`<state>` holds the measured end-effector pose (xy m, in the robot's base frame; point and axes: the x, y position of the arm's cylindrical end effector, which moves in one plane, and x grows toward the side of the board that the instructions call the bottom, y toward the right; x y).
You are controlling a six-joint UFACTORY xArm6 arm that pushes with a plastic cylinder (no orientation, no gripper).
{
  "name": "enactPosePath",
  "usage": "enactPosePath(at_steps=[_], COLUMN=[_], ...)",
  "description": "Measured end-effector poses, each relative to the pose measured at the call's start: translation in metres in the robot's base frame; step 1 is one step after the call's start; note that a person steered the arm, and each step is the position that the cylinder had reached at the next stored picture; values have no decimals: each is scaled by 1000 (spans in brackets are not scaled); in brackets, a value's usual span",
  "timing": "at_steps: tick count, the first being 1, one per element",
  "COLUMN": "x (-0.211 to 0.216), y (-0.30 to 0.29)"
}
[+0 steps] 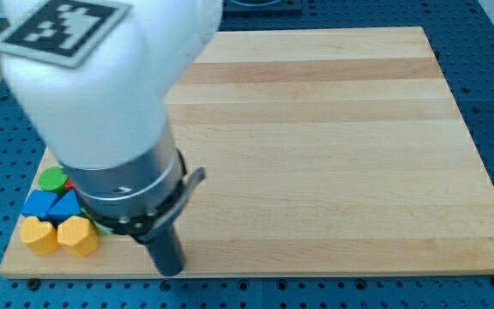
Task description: Move your arm closer to the yellow hexagon
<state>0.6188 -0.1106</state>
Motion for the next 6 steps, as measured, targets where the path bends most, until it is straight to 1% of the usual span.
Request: enactPosePath(at_steps=[3,5,6], x=[-1,-1,0], y=[-65,-86,-106])
